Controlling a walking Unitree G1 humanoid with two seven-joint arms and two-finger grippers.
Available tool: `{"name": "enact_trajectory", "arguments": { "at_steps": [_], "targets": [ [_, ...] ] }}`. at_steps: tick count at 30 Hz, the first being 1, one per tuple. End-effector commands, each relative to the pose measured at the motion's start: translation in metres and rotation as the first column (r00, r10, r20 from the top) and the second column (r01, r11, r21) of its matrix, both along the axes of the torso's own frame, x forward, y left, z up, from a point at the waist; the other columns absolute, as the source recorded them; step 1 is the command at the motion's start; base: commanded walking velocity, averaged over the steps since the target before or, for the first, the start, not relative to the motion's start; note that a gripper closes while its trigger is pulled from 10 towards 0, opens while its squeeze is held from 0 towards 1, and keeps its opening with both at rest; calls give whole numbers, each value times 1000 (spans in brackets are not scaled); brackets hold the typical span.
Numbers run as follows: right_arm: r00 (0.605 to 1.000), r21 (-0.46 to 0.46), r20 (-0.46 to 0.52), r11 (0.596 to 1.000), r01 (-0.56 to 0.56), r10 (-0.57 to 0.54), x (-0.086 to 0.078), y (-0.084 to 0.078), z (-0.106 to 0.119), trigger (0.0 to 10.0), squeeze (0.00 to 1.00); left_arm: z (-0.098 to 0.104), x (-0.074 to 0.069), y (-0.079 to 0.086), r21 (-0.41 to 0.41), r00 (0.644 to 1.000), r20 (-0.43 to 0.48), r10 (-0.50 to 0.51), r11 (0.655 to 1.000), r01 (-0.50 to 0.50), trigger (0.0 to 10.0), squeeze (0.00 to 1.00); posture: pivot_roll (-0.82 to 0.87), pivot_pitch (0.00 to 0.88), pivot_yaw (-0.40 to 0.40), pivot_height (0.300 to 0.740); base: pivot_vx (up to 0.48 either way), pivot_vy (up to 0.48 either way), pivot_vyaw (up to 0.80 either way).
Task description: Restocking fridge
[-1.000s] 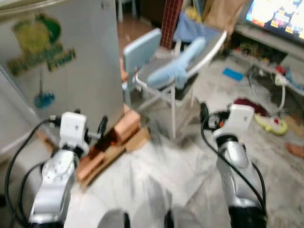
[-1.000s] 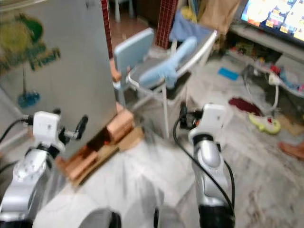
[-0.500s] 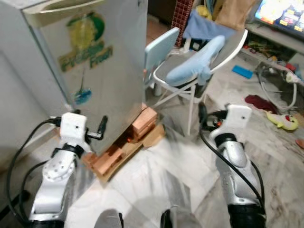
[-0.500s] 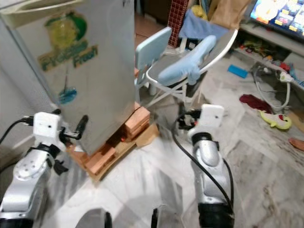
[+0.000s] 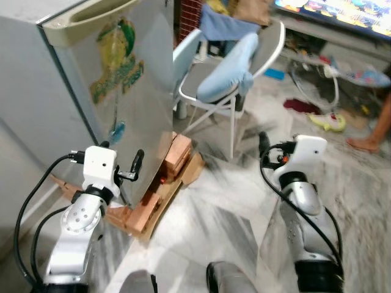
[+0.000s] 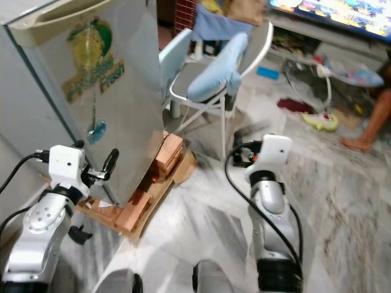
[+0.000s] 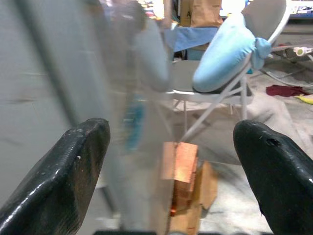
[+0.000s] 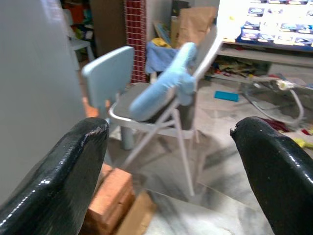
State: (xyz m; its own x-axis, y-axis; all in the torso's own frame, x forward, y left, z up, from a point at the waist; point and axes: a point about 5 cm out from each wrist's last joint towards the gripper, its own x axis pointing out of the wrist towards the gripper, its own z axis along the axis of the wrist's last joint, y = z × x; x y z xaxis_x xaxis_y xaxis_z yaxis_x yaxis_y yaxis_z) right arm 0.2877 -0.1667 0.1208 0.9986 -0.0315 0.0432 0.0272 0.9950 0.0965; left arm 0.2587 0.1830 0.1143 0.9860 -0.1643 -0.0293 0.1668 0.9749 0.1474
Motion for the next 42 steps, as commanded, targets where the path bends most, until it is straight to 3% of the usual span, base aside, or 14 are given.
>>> {"name": "enact_trajectory", "arguments": {
  "at_steps": [1,15,21,29,31,35,42],
  "targets": [
    [1000,-6,2,1000,24,-24,-1,-6,1,10000,0,-2,-2,0,13,1000,-6,2,1000,-2,10000,0,17,107,-53,740,0,0,0],
    [999,-2,7,999,39,-39,5,-4,0,10000,0,-9,0,18,58,996,2,94,994,-94,10000,0,27,95,-34,740,0,0,-603],
    [998,-9,42,999,45,-44,5,-3,7,10000,0,-2,7,24,89,997,22,78,993,-79,10000,0,17,99,-11,740,0,0,0],
    [999,0,13,999,52,-52,-1,-1,-3,10000,0,-5,8,21,78,996,30,80,994,-82,10000,0,12,102,-21,740,0,0,0],
    [998,-3,1,998,59,-59,-4,-3,-7,10000,0,-9,6,21,65,996,17,93,993,-94,10000,0,-2,94,-28,740,0,0,0],
    [997,-2,-19,997,77,-77,-6,-6,-12,10000,0,-14,5,18,-42,995,-26,95,995,-96,10000,0,-6,90,-36,740,0,0,0],
    [998,-9,1,998,62,-62,-2,-2,-6,10000,0,-2,22,21,-92,995,14,97,991,-95,10000,0,-19,96,-40,740,0,0,-345]
  ]
}}
